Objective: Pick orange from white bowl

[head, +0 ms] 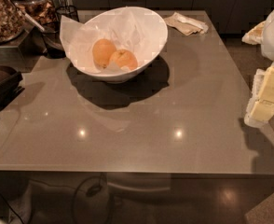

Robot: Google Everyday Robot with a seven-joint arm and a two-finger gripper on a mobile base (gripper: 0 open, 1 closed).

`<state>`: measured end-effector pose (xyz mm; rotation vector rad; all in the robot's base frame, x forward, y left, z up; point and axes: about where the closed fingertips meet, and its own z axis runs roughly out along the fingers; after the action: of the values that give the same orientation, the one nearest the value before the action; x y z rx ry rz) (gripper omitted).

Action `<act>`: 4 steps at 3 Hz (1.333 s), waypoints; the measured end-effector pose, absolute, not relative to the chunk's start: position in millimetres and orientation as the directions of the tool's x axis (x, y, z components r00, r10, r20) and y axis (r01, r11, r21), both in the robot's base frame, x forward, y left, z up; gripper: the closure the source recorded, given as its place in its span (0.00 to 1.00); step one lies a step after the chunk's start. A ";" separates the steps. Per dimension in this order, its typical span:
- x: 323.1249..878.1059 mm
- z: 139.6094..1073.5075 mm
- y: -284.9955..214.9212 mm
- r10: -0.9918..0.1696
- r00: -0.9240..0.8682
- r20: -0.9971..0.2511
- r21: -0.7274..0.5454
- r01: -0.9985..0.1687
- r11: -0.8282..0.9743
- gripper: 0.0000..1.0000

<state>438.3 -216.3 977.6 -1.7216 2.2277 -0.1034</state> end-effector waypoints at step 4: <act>476.5 994.3 -152.5 -0.906 -0.354 -0.230 -0.194 -0.896 0.399 0.00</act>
Offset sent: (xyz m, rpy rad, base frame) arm 0.0002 0.0052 0.0011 0.0099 -0.0057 -0.0306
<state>476.5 -152.5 994.3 -1.5725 2.3619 -0.0487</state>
